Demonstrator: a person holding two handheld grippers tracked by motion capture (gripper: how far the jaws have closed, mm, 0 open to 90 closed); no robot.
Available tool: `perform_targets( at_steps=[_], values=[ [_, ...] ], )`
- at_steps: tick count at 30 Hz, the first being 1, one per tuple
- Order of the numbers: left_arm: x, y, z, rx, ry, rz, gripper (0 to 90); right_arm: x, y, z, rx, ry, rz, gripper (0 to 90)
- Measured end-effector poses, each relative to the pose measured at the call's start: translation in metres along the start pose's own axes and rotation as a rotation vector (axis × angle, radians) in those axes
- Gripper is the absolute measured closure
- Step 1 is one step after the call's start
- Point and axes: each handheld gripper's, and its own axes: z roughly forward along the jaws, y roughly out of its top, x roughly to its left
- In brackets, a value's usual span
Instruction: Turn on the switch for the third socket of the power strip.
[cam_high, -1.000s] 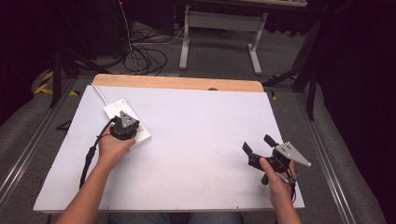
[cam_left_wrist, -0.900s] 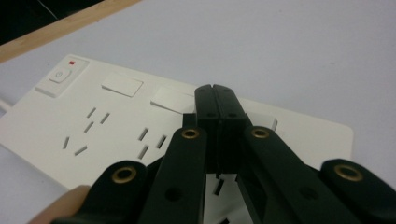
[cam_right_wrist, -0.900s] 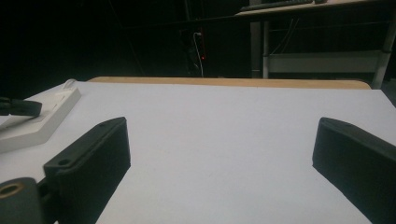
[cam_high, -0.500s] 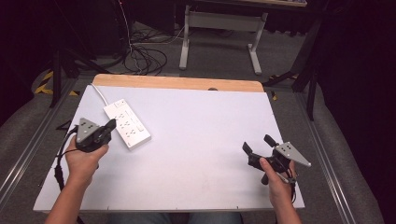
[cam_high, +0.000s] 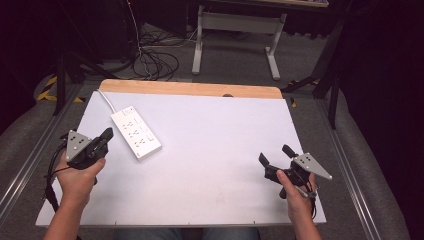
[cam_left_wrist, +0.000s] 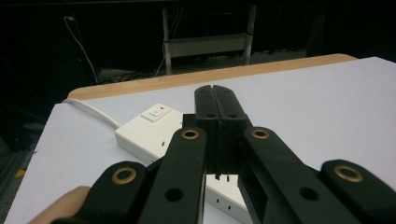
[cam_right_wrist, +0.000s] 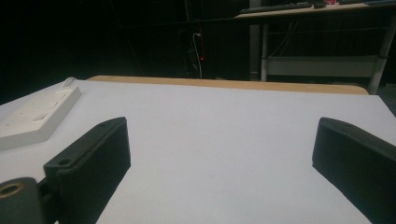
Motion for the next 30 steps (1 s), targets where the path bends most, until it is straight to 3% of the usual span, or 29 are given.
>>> perform_targets(
  at_steps=[22, 25, 28, 30],
  values=[
    [0.006, -0.003, -0.001, 0.006, 0.017, -0.044, 84.1, 0.001, 0.0, 0.004, 0.007, 0.01, -0.007, 4.6],
    [0.005, -0.003, -0.006, 0.005, 0.025, -0.042, 80.5, 0.002, 0.0, 0.003, 0.006, 0.01, -0.009, 4.6],
    [0.006, -0.005, -0.013, 0.01, 0.042, -0.014, 78.4, 0.002, 0.0, 0.003, 0.005, 0.01, -0.009, 4.6],
    [0.008, -0.005, -0.016, 0.005, 0.058, -0.028, 77.6, 0.002, 0.0, 0.003, 0.004, 0.011, -0.007, 4.6]
  ],
)
